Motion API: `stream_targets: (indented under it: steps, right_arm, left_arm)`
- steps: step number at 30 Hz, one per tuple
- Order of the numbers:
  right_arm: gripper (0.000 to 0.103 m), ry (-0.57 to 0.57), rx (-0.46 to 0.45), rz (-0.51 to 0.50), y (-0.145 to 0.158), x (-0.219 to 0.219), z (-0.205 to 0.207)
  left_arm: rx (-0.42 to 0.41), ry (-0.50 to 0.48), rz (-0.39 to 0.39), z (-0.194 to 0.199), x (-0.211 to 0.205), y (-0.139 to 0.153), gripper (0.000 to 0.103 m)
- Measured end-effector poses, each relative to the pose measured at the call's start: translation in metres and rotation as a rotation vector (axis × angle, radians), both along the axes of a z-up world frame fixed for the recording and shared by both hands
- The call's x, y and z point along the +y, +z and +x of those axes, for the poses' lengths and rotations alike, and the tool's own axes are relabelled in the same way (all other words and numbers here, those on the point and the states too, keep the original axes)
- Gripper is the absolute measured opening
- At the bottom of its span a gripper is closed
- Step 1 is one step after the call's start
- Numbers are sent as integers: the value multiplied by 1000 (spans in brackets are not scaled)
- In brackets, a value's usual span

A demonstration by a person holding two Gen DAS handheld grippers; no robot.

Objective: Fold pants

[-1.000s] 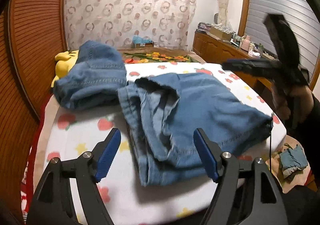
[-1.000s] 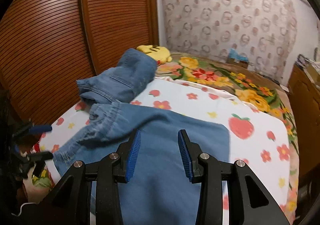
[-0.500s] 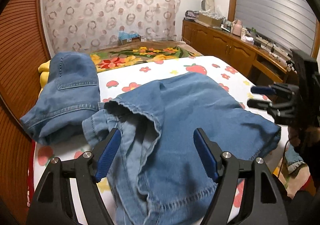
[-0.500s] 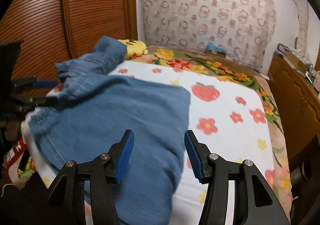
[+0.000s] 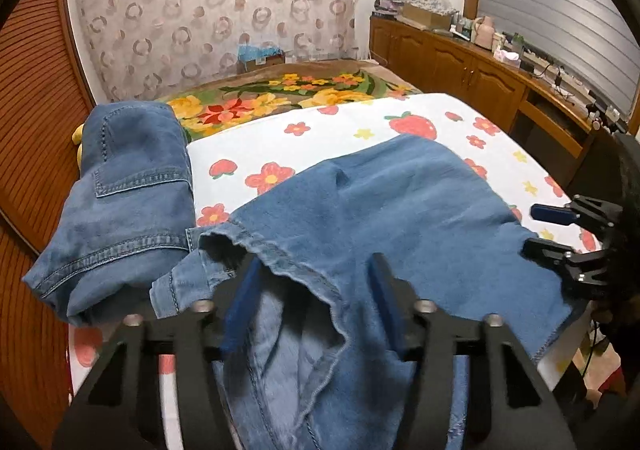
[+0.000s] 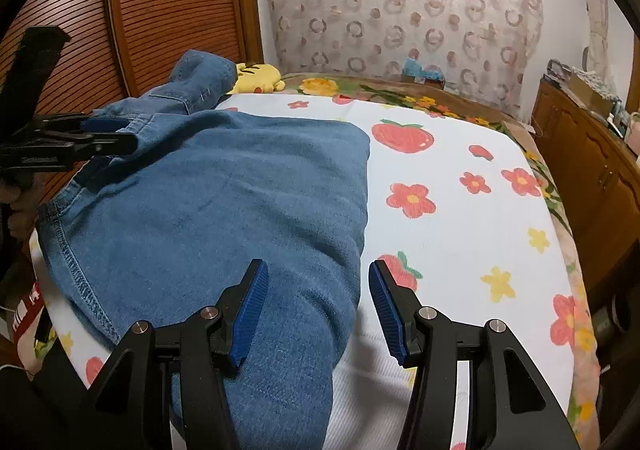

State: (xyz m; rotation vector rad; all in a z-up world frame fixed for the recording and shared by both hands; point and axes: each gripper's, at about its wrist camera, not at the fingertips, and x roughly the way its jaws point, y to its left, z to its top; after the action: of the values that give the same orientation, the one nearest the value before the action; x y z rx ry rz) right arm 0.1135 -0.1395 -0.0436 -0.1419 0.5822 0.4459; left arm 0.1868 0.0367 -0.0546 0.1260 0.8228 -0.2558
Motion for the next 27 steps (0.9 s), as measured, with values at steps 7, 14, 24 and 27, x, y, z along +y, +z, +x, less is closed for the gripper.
stream_targets:
  steps: [7,14,24,27]
  right_arm:
    - [54,0,11,16,-10,-12,-5]
    - [54,-18,28,63,-9,-28,-16]
    - [55,-47,54,92,-9,-45,-45]
    - [55,-50,64,96,-11,-49,-53]
  left_arm:
    - [-20,66,29,1,17,-2,10]
    - [-29,170,53,0,52,-1,10]
    - [-92,91,-33,-37,31,19,73]
    - [-109,52,-54,-56,10,19,75]
